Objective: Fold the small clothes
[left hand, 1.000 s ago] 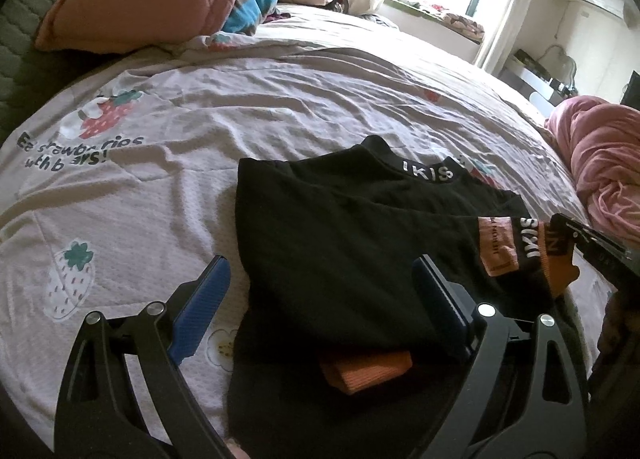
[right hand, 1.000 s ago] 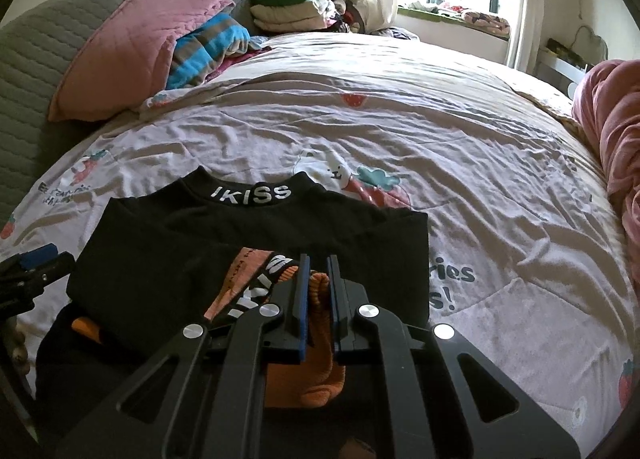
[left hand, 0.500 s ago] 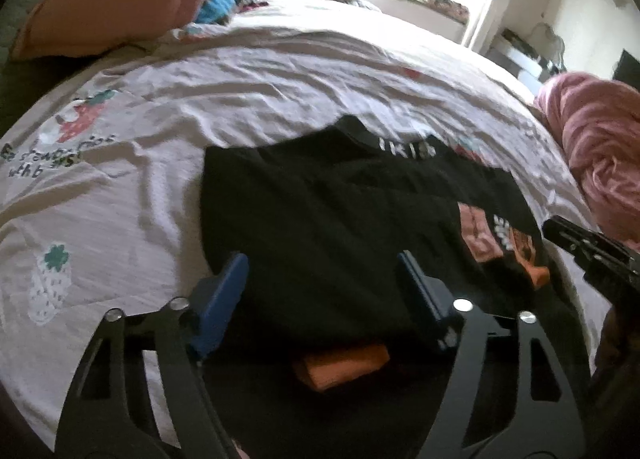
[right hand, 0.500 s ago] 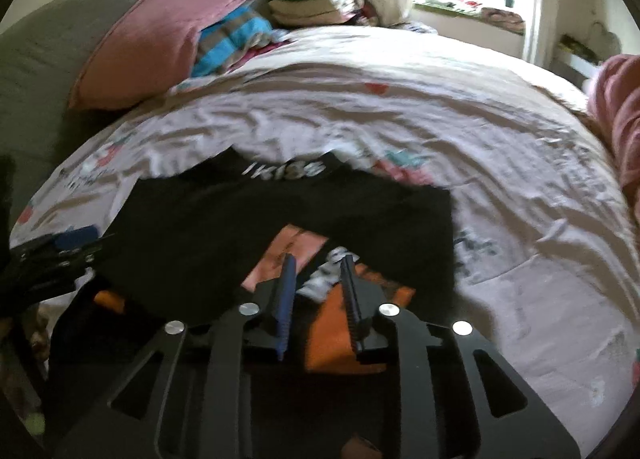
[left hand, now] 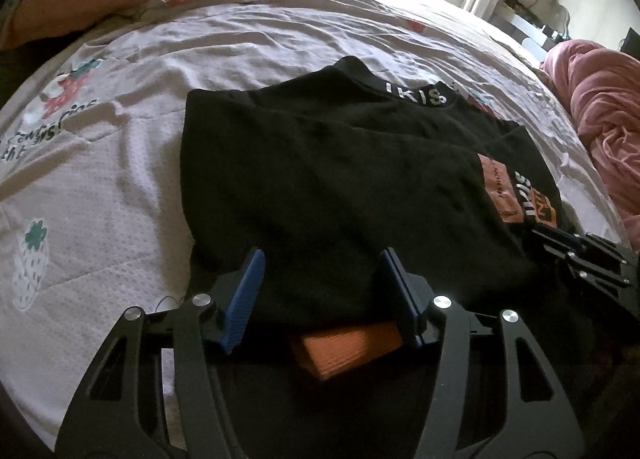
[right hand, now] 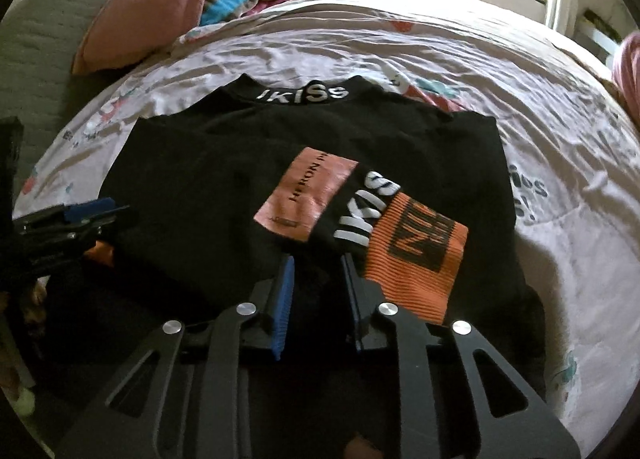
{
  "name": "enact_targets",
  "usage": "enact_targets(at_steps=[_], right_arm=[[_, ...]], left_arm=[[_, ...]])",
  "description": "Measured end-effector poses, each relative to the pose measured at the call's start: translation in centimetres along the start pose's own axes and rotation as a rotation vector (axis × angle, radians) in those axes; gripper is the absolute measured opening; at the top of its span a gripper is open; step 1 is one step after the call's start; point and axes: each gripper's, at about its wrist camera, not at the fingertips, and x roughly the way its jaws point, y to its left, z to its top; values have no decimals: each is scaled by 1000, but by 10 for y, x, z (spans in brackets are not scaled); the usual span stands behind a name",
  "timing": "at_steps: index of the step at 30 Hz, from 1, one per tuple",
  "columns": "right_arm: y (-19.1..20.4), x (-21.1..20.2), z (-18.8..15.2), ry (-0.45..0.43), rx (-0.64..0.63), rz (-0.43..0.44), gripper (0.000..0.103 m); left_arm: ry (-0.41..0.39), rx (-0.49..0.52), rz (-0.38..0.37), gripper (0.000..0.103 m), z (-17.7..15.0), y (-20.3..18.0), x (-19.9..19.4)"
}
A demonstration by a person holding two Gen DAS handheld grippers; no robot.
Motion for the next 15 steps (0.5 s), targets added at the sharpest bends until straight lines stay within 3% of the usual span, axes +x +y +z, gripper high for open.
enact_targets(at_steps=[5,15], right_arm=[[1,-3,-3,-20,17,3,23],[14,-24,-3,-78,23,10,53]], left_arm=[[0,-5,-5,52,0,0,0],[-4,-13,-13,52,0,2,-5]])
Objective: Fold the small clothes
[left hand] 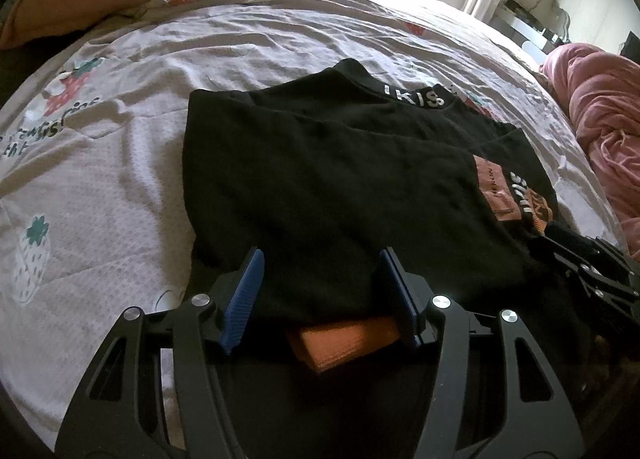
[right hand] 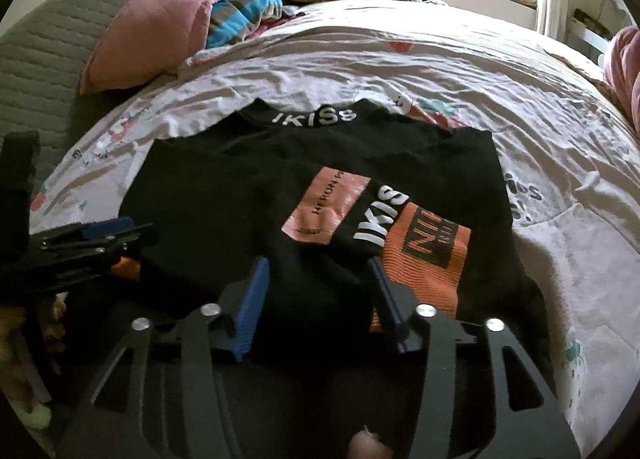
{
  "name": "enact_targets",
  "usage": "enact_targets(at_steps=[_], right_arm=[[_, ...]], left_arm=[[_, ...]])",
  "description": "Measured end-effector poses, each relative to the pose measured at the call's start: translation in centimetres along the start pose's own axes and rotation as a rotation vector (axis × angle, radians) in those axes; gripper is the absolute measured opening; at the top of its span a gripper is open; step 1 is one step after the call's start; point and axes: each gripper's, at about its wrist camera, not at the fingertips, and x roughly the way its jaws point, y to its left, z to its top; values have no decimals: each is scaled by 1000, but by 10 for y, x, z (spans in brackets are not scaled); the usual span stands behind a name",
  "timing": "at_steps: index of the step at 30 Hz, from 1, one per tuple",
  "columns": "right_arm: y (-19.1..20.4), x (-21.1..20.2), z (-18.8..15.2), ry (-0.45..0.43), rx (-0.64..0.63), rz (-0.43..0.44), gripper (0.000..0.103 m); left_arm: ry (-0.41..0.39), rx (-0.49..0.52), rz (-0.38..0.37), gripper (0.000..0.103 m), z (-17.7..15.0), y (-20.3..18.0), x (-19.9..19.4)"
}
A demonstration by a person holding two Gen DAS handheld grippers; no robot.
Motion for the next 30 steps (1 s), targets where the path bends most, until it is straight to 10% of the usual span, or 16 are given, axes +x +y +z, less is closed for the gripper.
enact_targets(at_steps=[15,30], right_arm=[[6,-24,5,-53,36,30,90],[3,-56,12,-145,36,5,98]], left_arm=[[-47,-21,-19,63,0,-3,-25],[-132,-24,17,89,3,-2,-55]])
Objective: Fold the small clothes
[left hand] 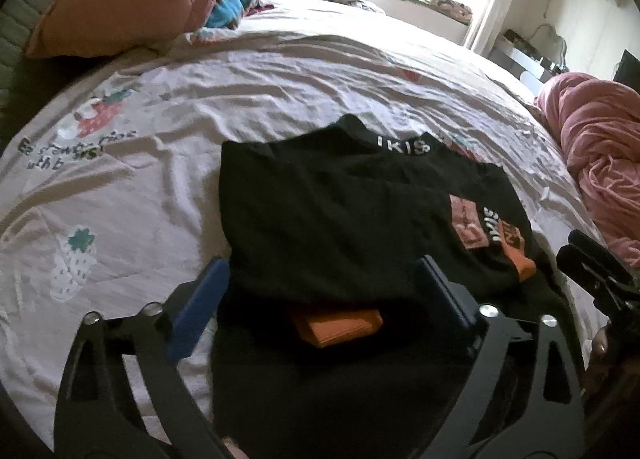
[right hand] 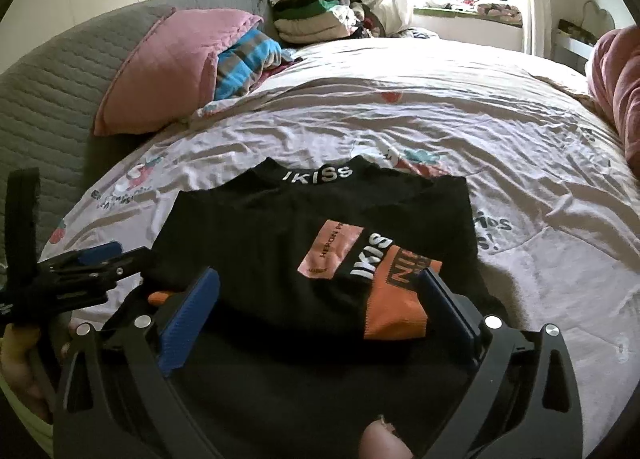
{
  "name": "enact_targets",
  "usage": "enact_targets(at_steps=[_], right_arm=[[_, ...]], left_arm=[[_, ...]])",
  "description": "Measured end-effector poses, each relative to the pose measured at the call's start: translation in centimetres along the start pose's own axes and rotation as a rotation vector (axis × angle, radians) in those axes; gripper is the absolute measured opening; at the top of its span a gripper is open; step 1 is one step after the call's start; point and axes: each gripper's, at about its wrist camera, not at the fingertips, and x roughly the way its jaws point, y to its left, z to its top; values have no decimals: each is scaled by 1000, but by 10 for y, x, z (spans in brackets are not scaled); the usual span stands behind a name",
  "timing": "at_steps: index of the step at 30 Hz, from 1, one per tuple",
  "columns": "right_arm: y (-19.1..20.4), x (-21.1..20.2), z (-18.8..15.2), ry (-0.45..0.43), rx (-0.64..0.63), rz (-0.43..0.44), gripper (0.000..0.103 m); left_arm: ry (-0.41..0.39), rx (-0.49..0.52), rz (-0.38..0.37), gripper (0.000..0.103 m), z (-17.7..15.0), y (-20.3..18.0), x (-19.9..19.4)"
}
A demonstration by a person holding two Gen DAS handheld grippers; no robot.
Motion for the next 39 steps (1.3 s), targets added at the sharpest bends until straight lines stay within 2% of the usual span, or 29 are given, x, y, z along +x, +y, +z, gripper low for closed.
enact_targets(at_steps=[3,18,29,39], right_arm=[[-1,-4,1,-11,4,-5,98],[1,-30,6,-104,2,0,98],[6,-51,8,-136,10,14,98],[10,-74,5,-160,-7,33,98]], left_arm=[[-16,1,11,93,1,1,-6],[-67,5,36,93,-10,-4,-35],[-86,-7,5,93,-32,-14,-60],[-94,8,29,93,-46,-21,-78]])
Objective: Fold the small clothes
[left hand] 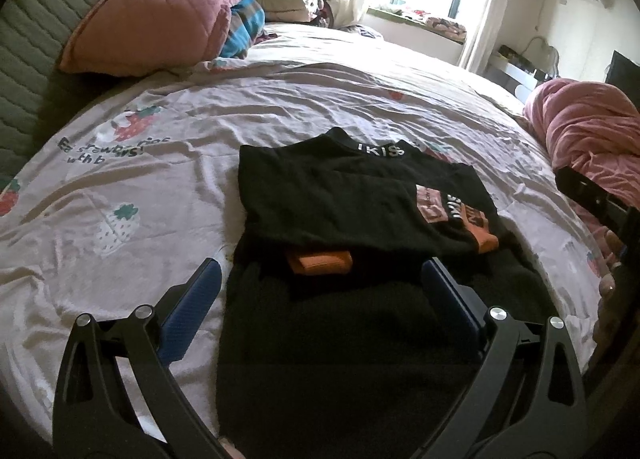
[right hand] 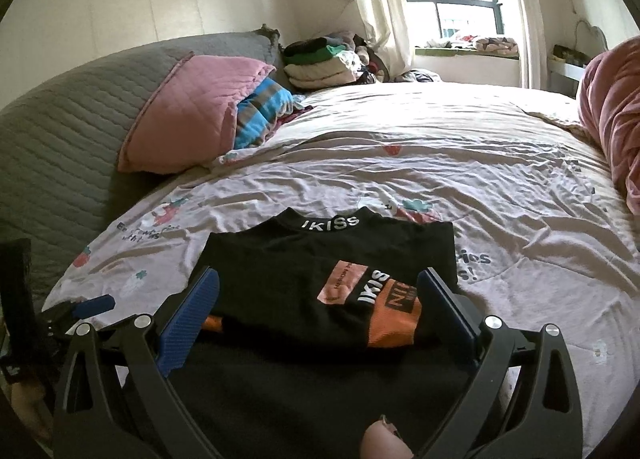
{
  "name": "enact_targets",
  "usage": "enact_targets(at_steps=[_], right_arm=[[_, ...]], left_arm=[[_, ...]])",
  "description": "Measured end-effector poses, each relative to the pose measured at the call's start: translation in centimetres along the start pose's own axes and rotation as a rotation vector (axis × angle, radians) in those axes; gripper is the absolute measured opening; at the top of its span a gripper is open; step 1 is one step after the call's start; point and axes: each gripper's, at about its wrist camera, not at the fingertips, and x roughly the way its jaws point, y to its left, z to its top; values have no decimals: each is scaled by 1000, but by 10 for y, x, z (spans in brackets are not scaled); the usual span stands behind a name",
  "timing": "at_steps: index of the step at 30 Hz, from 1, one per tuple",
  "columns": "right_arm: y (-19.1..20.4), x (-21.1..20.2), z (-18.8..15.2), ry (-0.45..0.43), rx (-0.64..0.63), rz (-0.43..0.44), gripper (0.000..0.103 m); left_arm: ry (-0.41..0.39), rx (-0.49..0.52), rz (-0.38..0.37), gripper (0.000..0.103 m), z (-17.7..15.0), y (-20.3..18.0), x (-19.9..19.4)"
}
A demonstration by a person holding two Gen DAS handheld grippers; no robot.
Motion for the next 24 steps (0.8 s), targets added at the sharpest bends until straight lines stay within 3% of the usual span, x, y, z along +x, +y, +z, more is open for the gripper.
enact_targets(at_steps=[24], right_arm=[[-7,-35,-17,29,-20,9,98]], left_arm=[[1,3,60,93,-24,-2,-37]])
